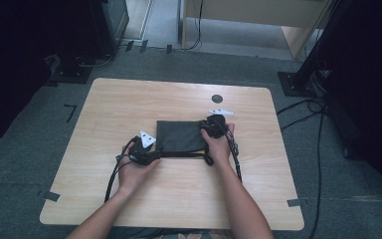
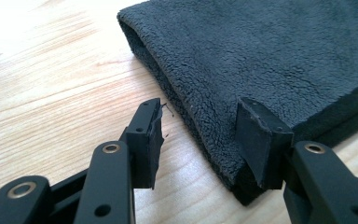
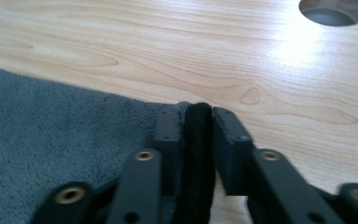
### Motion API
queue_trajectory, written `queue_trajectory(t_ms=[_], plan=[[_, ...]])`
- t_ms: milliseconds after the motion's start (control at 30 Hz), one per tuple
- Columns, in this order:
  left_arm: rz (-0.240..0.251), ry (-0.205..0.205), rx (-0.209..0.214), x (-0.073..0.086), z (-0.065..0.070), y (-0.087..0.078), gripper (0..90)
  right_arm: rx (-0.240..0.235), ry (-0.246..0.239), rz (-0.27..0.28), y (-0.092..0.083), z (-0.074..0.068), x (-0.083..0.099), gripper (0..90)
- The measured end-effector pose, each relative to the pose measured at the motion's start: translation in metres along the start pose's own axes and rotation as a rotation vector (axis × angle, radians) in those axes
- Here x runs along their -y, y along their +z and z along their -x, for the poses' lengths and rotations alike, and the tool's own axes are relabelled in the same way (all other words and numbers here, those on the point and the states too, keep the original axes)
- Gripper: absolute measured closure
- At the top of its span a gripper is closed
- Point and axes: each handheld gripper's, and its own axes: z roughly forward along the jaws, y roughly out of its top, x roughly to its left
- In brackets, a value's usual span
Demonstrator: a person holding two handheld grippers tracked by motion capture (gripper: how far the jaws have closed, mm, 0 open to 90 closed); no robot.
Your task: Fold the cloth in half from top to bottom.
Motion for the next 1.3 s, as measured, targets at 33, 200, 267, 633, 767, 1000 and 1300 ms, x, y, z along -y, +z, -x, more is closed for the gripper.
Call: queue_trajectory(t_ms=[33, 200, 267, 633, 767, 1000, 1300], plan=[[0.001, -0.001, 0.009, 0.001, -0.001, -0.001, 50.9, -0.001, 0.011, 0.002, -0.002, 0.002, 0.001, 61.3], [0.008, -0.009, 0.009, 0.003, -0.002, -0.004, 49.9, -0.022, 0.031, 0.007, -0.02, 0.007, 0.01, 50.6], [0.011, -0.007, 0.005, 0.003, -0.001, -0.004, 49.9, -0.022, 0.018, 0.006, -0.029, 0.007, 0.017, 48.4], [-0.001, -0.03, 0.072, 0.0, -0.004, -0.016, 39.3, -0.086, -0.027, 0.022, -0.078, 0.011, 0.045, 32.4], [-0.014, -0.043, 0.104, 0.0, -0.004, -0.025, 23.9, -0.138, -0.054, 0.041, -0.094, 0.01, 0.05, 20.6], [0.0, -0.024, 0.167, 0.011, -0.006, -0.05, 7.1, -0.083, -0.131, 0.041, -0.128, 0.003, 0.066, 13.3], [-0.007, -0.073, 0.179, 0.029, -0.029, -0.073, 7.1, -0.066, -0.1, 0.041, -0.159, 0.021, 0.083, 9.3]])
